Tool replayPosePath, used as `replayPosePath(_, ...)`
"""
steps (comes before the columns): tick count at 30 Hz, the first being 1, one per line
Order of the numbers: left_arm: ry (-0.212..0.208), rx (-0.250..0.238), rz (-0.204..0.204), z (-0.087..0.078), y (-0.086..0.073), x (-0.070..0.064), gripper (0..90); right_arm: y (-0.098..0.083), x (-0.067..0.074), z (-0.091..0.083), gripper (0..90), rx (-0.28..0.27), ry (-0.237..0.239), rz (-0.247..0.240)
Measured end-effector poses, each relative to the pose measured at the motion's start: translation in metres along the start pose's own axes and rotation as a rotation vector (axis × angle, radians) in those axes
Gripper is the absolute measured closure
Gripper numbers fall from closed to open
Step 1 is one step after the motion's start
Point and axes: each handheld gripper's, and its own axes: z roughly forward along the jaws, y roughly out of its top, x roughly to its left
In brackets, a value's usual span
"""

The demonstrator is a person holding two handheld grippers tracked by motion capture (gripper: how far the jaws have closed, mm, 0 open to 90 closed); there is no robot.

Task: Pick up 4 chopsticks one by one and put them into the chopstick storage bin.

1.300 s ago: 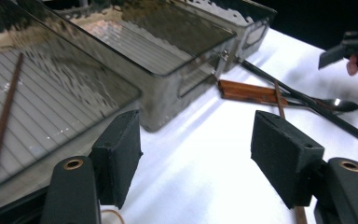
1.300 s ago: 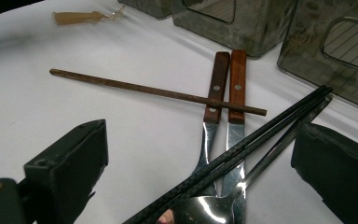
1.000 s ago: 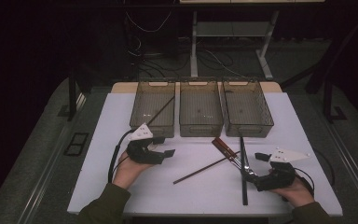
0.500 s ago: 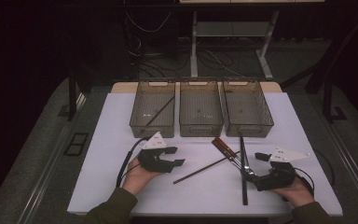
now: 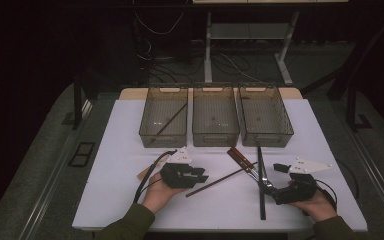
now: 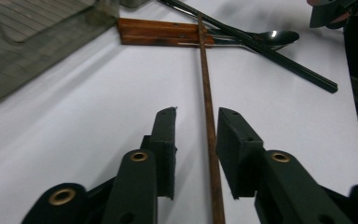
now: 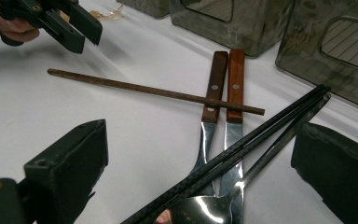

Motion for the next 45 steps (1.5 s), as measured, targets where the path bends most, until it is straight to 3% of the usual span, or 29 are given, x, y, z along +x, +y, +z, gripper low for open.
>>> replayPosePath(9, -0.023, 0.062, 0.013, 0.016, -0.001, -0.007, 74.7, 0.000, 0.000, 0.000, 4.0, 0.001, -0.003, -0.001)
replayPosePath(21, -0.008, 0.125, 0.044, 0.024, -0.003, -0.011, 77.9, 0.000, 0.000, 0.000, 4.0, 0.002, -0.004, -0.006)
replayPosePath(40, 0.031, 0.141, 0.086, 0.025, -0.002, -0.015, 83.1, 0.000, 0.001, 0.001, 4.0, 0.004, -0.002, -0.005)
replayPosePath(45, 0.034, 0.127, 0.071, 0.026, -0.003, -0.017, 83.2, 0.000, 0.001, 0.000, 4.0, 0.004, -0.002, -0.005)
